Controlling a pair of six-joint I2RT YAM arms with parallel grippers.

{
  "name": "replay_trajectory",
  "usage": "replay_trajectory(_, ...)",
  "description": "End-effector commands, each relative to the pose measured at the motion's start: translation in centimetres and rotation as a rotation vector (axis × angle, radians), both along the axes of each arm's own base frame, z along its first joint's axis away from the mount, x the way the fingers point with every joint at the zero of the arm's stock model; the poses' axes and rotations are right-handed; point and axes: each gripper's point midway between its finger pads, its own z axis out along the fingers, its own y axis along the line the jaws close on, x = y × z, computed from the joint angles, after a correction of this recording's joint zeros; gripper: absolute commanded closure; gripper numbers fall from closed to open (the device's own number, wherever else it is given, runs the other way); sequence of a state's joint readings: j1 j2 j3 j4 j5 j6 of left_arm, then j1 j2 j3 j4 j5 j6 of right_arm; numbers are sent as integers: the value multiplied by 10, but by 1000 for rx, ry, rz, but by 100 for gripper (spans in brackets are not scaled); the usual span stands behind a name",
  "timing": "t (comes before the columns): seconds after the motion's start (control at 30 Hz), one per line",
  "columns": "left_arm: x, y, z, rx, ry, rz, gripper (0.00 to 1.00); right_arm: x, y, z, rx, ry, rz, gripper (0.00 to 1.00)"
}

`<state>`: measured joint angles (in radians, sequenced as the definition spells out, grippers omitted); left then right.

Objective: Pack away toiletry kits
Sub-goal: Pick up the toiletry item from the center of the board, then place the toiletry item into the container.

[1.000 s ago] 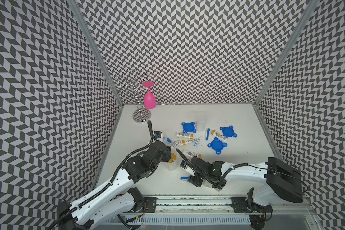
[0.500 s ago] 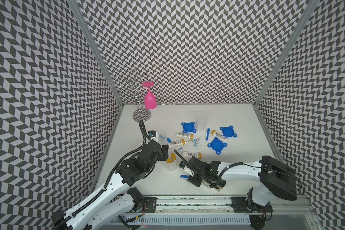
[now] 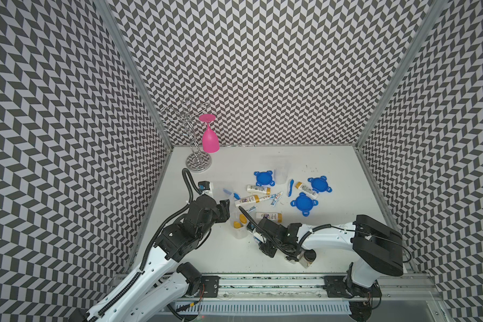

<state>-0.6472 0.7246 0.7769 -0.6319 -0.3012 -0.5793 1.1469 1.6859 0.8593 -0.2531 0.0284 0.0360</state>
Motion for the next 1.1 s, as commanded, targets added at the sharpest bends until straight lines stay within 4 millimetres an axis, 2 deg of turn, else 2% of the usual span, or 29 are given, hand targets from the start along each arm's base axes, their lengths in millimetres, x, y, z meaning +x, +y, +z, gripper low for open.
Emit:
replay_trajectory(0.0,-1,1,10,-1,-15,-7,38,-1,-15,-13,-50,24,-42,83)
replay_trajectory(0.13,1,-4,12,-10,-16,-31,38,12,-18,-3,-17,8,-95,88)
replay_trajectory(0.27,1,-9,17,-28,-19,-56,38,28,-19,20,78,-9,-145,89)
replay_trajectory(0.3,0,-11,19,-36,-23,-68,37,30,-18,30,114,-24,-145,89)
replay_trajectory(0.4,-4,-20,25,-64,-32,-125,27,36,-12,63,229,-67,-142,89)
replay_trajectory(0.5,-10,-36,32,-112,-36,-216,16,39,-5,99,339,-121,-120,89)
replay_trajectory(0.67,-15,-62,37,-204,9,-320,4,46,-5,151,456,-220,-127,89)
replay_trajectory(0.9,-11,-94,43,-354,46,-398,2,49,-3,209,578,-301,-117,89)
replay_trajectory(1.07,-9,-114,37,-425,88,-448,3,50,-1,231,627,-339,-107,89)
